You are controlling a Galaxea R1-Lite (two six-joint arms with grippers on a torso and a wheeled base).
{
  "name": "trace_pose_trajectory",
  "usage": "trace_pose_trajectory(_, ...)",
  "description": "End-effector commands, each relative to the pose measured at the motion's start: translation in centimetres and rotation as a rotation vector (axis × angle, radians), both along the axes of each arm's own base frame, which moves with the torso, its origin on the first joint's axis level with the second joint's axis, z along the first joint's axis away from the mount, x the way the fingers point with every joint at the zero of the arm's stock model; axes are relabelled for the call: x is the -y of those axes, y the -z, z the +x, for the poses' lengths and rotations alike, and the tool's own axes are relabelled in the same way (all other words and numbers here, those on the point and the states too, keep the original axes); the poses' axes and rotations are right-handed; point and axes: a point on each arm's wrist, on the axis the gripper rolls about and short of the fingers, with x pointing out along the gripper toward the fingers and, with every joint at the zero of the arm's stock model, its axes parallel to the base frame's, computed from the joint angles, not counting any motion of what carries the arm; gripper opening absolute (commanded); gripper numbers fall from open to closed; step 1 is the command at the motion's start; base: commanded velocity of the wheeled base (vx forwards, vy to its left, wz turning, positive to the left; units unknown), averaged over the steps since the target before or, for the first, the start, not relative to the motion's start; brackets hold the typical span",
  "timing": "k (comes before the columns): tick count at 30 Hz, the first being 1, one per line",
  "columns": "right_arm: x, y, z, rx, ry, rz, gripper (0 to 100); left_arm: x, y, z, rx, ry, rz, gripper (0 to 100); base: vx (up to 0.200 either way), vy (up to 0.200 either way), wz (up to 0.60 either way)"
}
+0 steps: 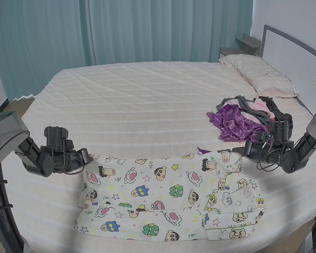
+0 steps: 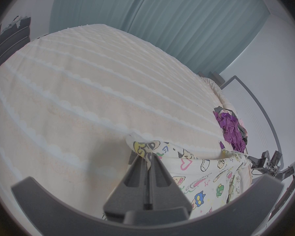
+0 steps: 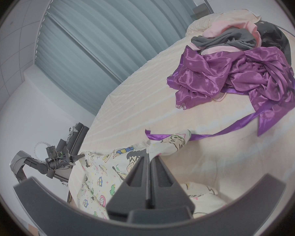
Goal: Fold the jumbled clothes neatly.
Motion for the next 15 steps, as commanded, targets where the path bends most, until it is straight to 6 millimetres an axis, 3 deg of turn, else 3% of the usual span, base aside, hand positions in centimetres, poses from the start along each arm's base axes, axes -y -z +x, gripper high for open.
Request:
trace_pose_trajectory(1,0.3,-0.8,-1.8,0.017,-0.010,0.009,0,0.0,-0.2,-1.1,-0.013,0.004,0.007,0,0.000,0.000,0.00)
trace_pose_trajectory(13,0.5,1.8,-6.7,-0.023,-0.019,0.001,0,-0.1,0.4,-4.4,-0.076,0.040,0.043,0,0.000,0.000,0.00)
trace_pose_trajectory(15,0.5,1.8,-6.7,-0.023,-0.019,0.001,0,-0.1,0.4,-4.4,-0.076,0.040,0.043,0,0.000,0.000,0.00)
